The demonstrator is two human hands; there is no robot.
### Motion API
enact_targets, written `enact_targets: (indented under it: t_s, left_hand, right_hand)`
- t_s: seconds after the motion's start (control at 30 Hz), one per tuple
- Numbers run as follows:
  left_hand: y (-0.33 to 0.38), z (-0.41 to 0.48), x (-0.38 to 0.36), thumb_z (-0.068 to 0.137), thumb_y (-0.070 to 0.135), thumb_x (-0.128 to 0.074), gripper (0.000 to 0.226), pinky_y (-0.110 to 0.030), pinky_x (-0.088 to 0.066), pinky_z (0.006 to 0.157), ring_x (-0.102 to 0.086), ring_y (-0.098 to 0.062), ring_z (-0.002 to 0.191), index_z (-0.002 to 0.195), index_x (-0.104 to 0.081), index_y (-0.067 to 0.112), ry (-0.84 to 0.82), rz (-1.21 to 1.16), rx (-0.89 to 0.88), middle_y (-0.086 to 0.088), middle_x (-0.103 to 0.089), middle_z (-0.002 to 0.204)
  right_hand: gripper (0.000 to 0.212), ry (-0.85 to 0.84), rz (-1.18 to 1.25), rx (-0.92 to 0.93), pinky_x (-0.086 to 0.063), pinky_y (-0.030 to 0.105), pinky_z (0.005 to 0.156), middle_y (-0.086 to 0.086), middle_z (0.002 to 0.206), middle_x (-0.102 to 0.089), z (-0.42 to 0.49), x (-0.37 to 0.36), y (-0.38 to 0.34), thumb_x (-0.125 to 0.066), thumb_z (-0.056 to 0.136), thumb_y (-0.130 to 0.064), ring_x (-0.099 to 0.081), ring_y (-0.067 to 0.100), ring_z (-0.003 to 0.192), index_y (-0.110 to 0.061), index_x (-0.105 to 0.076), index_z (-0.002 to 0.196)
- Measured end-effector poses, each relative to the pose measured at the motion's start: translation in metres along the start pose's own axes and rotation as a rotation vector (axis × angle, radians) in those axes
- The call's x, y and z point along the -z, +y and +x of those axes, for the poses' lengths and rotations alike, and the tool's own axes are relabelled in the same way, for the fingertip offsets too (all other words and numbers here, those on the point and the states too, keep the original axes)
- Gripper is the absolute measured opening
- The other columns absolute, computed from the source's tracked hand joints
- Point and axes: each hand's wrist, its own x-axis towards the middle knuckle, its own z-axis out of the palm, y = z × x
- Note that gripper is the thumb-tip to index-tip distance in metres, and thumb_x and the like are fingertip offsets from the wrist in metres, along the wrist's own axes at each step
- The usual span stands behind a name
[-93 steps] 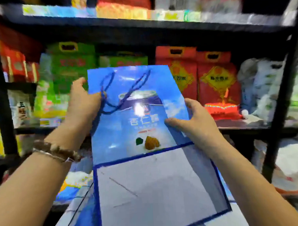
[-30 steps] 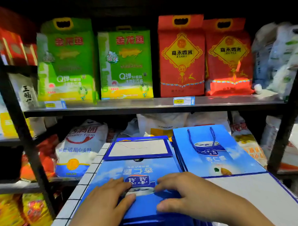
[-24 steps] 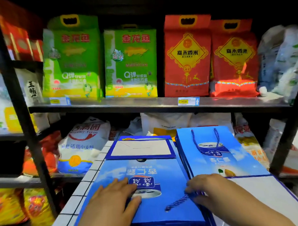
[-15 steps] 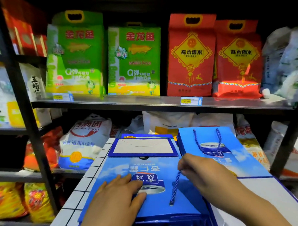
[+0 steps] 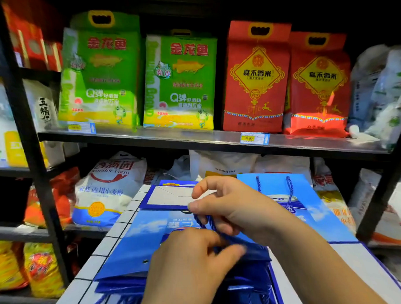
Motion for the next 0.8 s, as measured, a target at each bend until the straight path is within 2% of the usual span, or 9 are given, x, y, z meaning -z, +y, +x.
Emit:
enact_targets:
  t_s: [0.07, 0.17, 0.27, 0.37, 0.43, 0.5, 0.57, 0.7, 0.8]
  left_hand:
    - [-0.003, 0.006, -0.006, 0.075, 0.047, -0.059, 0.029, -0.027, -0.045, 0.059, -0.053, -0.012, 0.055, 0.048, -0.057, 0.036, 0.005, -0.202, 0.052, 0.004, -0.050, 0.045]
    - [-0.011, 0.009, -0.012, 0.078, 0.025, -0.066, 0.036, -0.019, -0.036, 0.047, -0.041, -0.008, 0.034, 0.044, -0.056, 0.017, -0.071, -0.515, 0.101, 0.001, -0.049, 0.037]
    - [-0.015, 0.011, -0.006, 0.085, 0.012, -0.060, 0.031, -0.015, -0.025, 0.033, -0.032, -0.010, 0.027, 0.055, -0.055, 0.009, -0.020, -0.796, 0.185, -0.005, -0.054, 0.043]
    - [-0.021, 0.019, 0.008, 0.085, 0.016, -0.055, 0.021, -0.011, -0.021, 0.031, -0.032, -0.008, 0.027, 0.066, -0.054, 0.007, 0.065, -1.188, 0.341, -0.004, -0.054, 0.046]
    - [-0.028, 0.024, 0.012, 0.086, 0.020, -0.054, 0.018, -0.009, -0.022, 0.032, -0.034, -0.007, 0.028, 0.071, -0.054, 0.011, 0.057, -1.282, 0.409, -0.001, -0.054, 0.046]
    - [-0.032, 0.027, 0.013, 0.088, 0.024, -0.052, 0.018, -0.011, -0.022, 0.033, -0.035, -0.006, 0.029, 0.075, -0.058, 0.012, 0.017, -1.304, 0.429, 0.001, -0.053, 0.045]
    - [-0.034, 0.027, 0.015, 0.086, 0.023, -0.051, 0.021, -0.012, -0.023, 0.033, -0.037, -0.007, 0.030, 0.076, -0.065, 0.011, 0.017, -1.284, 0.386, -0.001, -0.055, 0.048]
    - [-0.037, 0.022, 0.024, 0.071, 0.037, -0.054, 0.032, -0.016, -0.027, 0.034, -0.039, -0.011, 0.033, 0.067, -0.073, 0.010, -0.046, -0.968, 0.214, -0.005, -0.055, 0.049]
    - [-0.038, 0.020, 0.034, 0.082, 0.026, -0.060, 0.026, -0.014, -0.031, 0.039, -0.043, -0.007, 0.039, 0.065, -0.073, 0.011, -0.114, -0.719, 0.168, 0.000, -0.060, 0.051]
  right_hand:
    - [0.010, 0.005, -0.023, 0.016, -0.027, 0.015, 0.034, 0.003, 0.056, -0.057, -0.003, 0.000, 0.001, -0.061, 0.084, -0.009, -0.037, 0.009, 0.031, -0.014, -0.053, 0.080]
    - [0.007, 0.062, -0.101, 0.010, -0.037, 0.018, 0.035, 0.002, 0.059, -0.060, -0.008, 0.006, 0.002, -0.061, 0.085, -0.014, -0.048, 0.013, 0.034, -0.012, -0.057, 0.080]
    - [0.015, 0.180, -0.497, 0.005, -0.042, 0.021, 0.044, 0.000, 0.066, -0.065, -0.012, 0.025, 0.010, -0.062, 0.083, -0.034, -0.049, 0.008, 0.041, -0.022, -0.065, 0.074]
    - [0.029, -0.069, -0.678, -0.121, -0.041, 0.021, 0.063, -0.010, 0.073, -0.061, -0.023, 0.040, 0.017, -0.067, 0.073, -0.052, -0.050, 0.001, 0.062, -0.027, -0.071, 0.087]
    - [0.031, -0.233, -0.772, -0.188, -0.043, 0.019, 0.066, -0.013, 0.079, -0.063, -0.027, 0.038, 0.024, -0.069, 0.074, -0.047, -0.053, 0.003, 0.068, -0.025, -0.070, 0.096]
    - [0.024, -0.232, -0.744, -0.189, -0.045, 0.022, 0.059, -0.006, 0.073, -0.063, -0.026, 0.034, 0.026, -0.065, 0.082, -0.036, -0.054, 0.009, 0.061, -0.013, -0.069, 0.090]
    - [0.019, -0.164, -0.486, -0.189, -0.044, 0.020, 0.048, -0.003, 0.063, -0.062, -0.023, 0.031, 0.022, -0.056, 0.090, -0.023, -0.054, 0.010, 0.048, -0.009, -0.063, 0.079]
    - [0.019, -0.011, -0.114, -0.051, -0.044, 0.019, 0.040, 0.003, 0.056, -0.061, -0.008, 0.020, 0.012, -0.050, 0.093, -0.014, -0.052, 0.011, 0.038, -0.007, -0.058, 0.077]
    - [0.018, 0.004, -0.039, -0.012, -0.044, 0.018, 0.041, 0.002, 0.056, -0.061, 0.008, 0.003, 0.013, -0.049, 0.092, -0.012, -0.054, 0.010, 0.038, -0.006, -0.059, 0.079]
